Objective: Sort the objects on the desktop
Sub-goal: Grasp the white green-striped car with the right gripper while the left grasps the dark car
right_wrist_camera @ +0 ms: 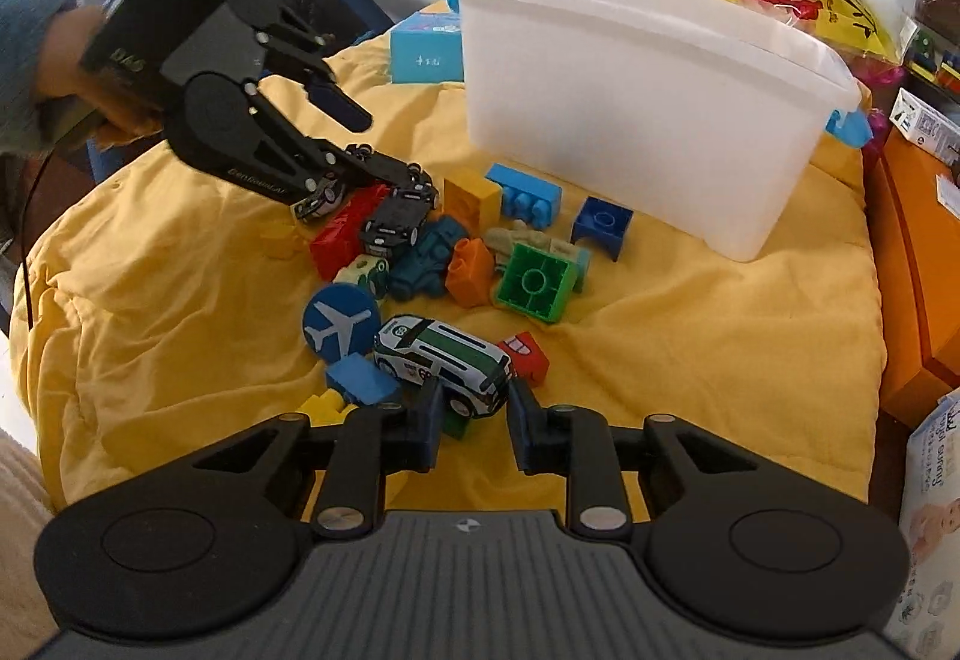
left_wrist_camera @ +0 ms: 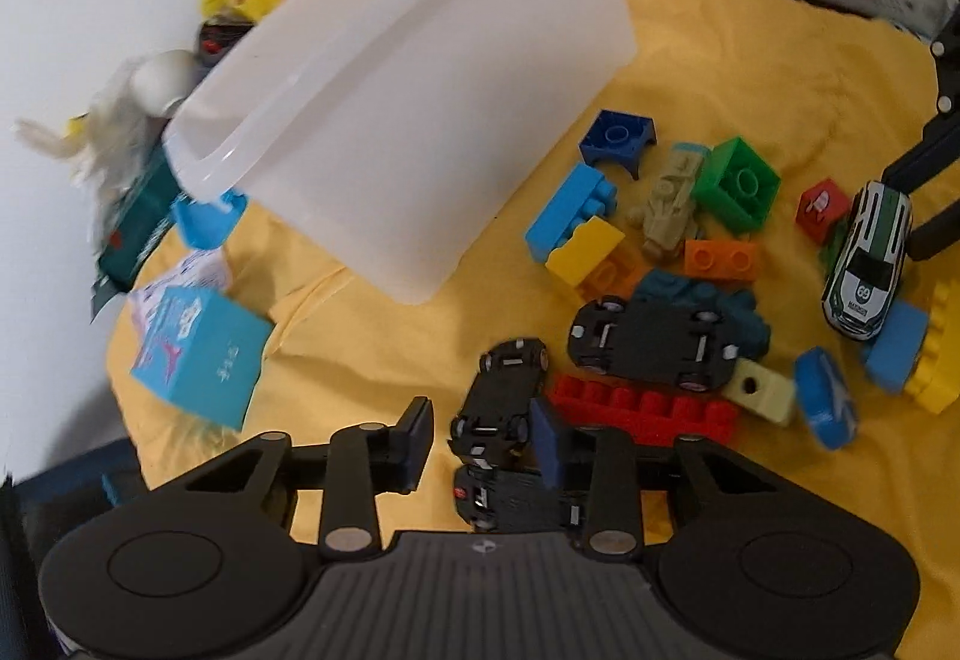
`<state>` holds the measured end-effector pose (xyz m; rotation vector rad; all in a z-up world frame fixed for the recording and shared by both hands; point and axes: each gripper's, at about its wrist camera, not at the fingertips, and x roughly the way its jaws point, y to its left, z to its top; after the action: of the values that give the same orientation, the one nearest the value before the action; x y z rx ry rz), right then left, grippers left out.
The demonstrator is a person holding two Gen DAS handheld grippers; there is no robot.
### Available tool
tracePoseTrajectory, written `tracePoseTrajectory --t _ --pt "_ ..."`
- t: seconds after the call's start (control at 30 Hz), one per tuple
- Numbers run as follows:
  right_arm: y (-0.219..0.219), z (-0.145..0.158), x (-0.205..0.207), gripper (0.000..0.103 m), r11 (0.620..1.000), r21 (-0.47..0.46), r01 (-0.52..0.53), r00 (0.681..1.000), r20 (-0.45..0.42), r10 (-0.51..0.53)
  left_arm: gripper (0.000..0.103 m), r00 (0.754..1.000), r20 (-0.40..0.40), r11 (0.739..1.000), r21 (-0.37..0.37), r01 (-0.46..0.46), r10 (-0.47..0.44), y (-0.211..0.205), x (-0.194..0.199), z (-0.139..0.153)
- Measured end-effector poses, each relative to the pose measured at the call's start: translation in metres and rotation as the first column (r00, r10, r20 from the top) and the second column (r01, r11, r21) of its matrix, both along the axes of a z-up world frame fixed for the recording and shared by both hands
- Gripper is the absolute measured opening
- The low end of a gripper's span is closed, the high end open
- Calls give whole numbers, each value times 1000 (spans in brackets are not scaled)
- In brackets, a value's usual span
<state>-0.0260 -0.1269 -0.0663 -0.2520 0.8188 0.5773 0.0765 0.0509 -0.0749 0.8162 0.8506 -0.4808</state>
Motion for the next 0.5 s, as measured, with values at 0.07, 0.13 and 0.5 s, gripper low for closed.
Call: tracePoseTrajectory --t 0.07,0.13,0.5 --pt "2 -3 3 26 1000 6 9 1000 -10 -9 36 994 -106 1000 5 21 -21 2 12 -12" --pt "5 -5 7 26 1000 5 24 999 -22 -24 33 994 -99 999 -11 46 -47 4 14 -16" --pt "8 -4 8 36 998 -65 11 1000 25 -9 14 983 -89 939 -294 -180 161 30 -1 20"
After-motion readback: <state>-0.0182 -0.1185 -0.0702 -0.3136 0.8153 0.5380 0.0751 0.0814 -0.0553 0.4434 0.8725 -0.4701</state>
